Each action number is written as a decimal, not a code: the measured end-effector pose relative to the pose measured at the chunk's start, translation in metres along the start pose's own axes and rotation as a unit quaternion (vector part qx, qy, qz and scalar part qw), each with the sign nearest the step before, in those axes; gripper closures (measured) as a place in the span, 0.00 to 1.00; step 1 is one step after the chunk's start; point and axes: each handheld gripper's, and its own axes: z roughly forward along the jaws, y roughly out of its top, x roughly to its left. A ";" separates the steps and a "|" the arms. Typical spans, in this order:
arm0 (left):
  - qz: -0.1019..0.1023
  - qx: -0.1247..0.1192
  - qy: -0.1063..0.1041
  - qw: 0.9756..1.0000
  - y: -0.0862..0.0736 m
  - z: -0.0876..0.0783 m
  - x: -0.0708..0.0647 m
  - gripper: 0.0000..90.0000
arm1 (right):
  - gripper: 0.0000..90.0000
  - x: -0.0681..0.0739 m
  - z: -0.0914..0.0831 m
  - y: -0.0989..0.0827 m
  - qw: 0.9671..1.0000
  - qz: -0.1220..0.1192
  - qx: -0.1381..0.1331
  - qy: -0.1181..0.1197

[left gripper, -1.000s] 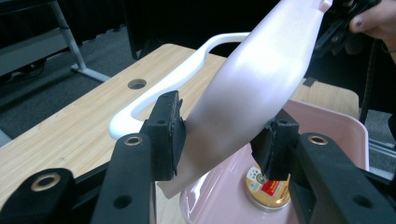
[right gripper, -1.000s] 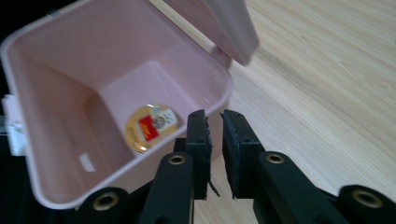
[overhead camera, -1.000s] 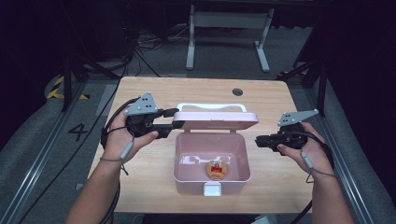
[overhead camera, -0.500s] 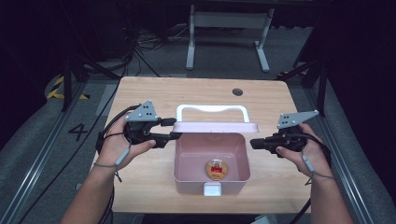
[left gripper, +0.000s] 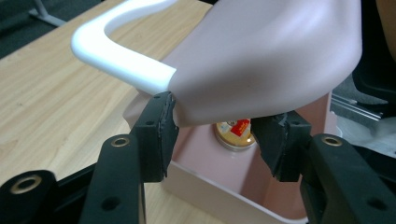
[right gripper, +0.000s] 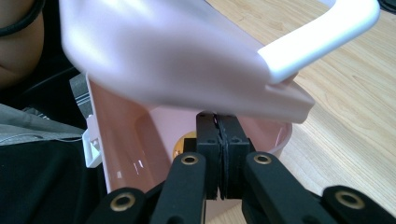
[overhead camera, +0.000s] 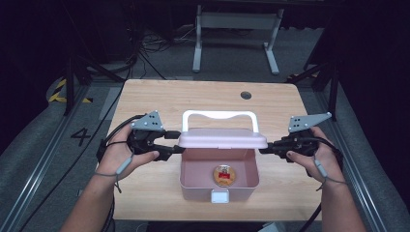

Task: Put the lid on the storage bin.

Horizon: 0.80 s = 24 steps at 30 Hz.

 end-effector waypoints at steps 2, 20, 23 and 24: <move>-0.003 0.007 0.001 1.000 -0.003 0.000 0.000 0.55 | 1.00 0.000 0.002 0.001 1.000 -0.003 0.005 0.004; -0.063 0.031 0.064 0.995 -0.032 -0.013 0.043 0.51 | 0.97 0.002 0.000 0.004 0.999 -0.019 0.038 0.021; -0.076 0.034 0.065 0.994 -0.037 -0.011 0.051 0.51 | 0.97 0.004 0.000 0.003 0.998 -0.022 0.047 0.021; -0.080 0.037 0.066 0.994 -0.039 -0.010 0.054 0.51 | 0.97 0.005 0.000 0.003 0.998 -0.024 0.050 0.023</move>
